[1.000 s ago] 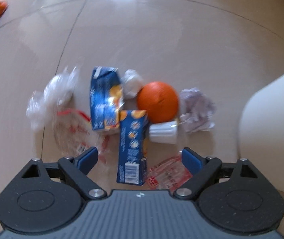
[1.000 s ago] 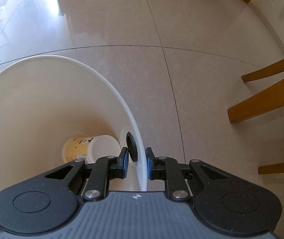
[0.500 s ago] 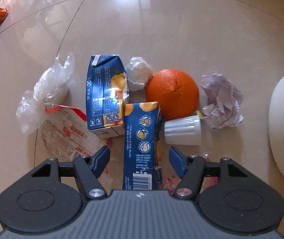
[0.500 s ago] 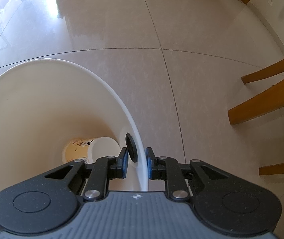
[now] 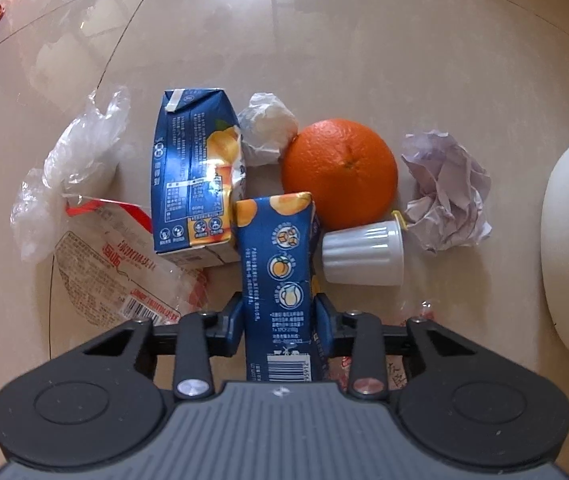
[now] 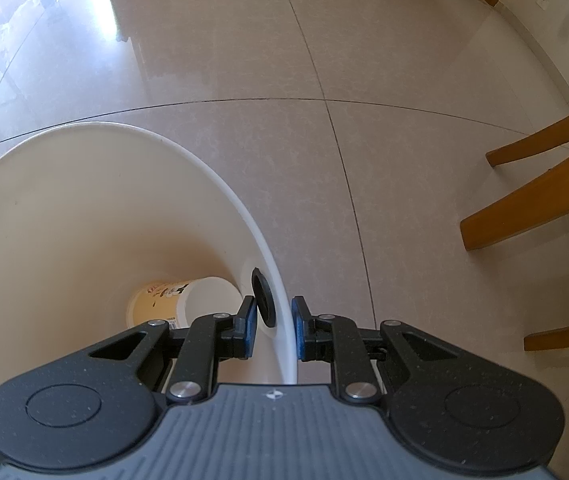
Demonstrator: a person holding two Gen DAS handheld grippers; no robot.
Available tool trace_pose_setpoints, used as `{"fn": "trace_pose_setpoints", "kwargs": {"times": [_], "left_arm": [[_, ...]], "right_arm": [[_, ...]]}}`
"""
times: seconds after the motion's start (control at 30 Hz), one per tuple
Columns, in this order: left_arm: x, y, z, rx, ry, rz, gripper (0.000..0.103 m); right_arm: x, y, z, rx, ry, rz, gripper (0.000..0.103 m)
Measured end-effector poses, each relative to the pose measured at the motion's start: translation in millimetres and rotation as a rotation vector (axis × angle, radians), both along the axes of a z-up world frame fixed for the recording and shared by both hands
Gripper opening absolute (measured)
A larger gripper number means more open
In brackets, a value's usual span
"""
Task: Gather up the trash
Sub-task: 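Lower the left gripper to the blue juice carton and grasp it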
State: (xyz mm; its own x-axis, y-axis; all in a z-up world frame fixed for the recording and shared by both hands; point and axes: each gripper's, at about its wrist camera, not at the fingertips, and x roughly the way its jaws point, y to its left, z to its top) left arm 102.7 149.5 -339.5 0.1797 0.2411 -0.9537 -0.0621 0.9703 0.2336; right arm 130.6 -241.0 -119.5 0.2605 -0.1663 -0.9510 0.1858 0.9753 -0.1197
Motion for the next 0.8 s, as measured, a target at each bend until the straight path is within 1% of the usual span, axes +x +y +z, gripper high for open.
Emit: {"fn": "trace_pose_setpoints", "kwargs": {"times": [0.07, 0.13, 0.2, 0.33, 0.43, 0.57, 0.67, 0.8], "left_arm": [[1, -2, 2, 0.001, 0.010, -0.005, 0.032], [1, -6, 2, 0.016, 0.037, -0.019, 0.032], [1, -11, 3, 0.013, 0.056, -0.040, 0.032], [1, -23, 6, 0.048, 0.105, -0.087, 0.032], [3, -31, 19, 0.052, 0.116, -0.111, 0.031], [6, -31, 39, 0.019, 0.106, -0.110, 0.031], [8, -31, 53, 0.011, 0.105, -0.108, 0.031], [14, -31, 77, -0.013, 0.087, -0.127, 0.031]], "right_arm": [[0, 0, 0, 0.000, 0.000, 0.000, 0.022], [0, 0, 0, -0.002, -0.001, 0.002, 0.022], [-1, -1, 0, 0.000, -0.002, 0.002, 0.022], [-2, -3, -1, 0.010, -0.005, -0.003, 0.022], [-2, -5, -1, 0.016, -0.007, -0.005, 0.022], [-3, -6, 0, 0.015, -0.010, -0.004, 0.022], [-4, -6, -1, 0.015, -0.010, -0.004, 0.022], [-3, -6, -1, 0.017, -0.009, -0.006, 0.022]]}}
